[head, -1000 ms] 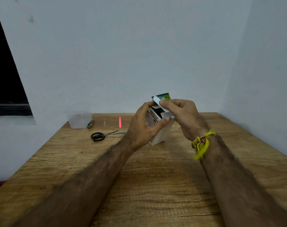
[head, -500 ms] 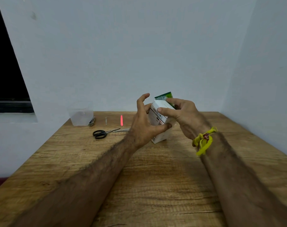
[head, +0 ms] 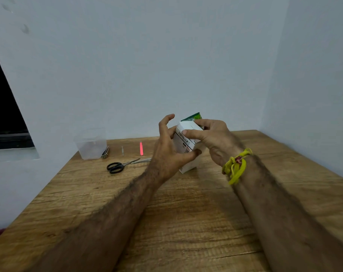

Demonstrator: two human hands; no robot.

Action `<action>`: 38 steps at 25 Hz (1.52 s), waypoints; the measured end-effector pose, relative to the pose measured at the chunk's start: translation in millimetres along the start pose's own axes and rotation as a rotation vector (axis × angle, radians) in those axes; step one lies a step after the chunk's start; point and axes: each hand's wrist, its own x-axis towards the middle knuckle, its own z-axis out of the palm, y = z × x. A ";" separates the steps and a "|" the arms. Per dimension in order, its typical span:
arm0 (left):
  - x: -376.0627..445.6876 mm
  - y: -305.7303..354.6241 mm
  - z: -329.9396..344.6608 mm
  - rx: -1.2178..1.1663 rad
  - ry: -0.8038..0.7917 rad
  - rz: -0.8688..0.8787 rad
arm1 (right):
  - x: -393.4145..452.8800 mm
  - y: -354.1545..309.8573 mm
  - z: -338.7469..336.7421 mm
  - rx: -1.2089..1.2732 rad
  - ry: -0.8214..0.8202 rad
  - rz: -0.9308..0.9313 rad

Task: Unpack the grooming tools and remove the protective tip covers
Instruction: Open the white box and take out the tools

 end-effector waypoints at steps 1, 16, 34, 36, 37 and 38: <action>-0.2 0.4 -0.4 0.005 -0.006 0.001 | -1.0 -2.6 -2.7 0.033 -0.034 0.040; -1.6 -1.8 1.2 0.116 -0.035 0.127 | 0.9 0.7 -2.6 0.090 -0.011 0.068; 99.5 -52.9 128.9 0.082 0.042 0.052 | 61.4 57.9 -85.3 -0.248 0.951 -0.420; 109.7 -65.1 136.1 0.097 0.066 0.084 | 66.8 61.2 -84.0 -0.257 0.966 -0.423; 112.8 -69.6 137.4 0.094 0.049 0.089 | 68.0 62.2 -84.0 -0.261 0.975 -0.421; 114.4 -72.6 137.3 0.089 0.029 0.087 | 68.6 62.7 -83.7 -0.260 0.977 -0.425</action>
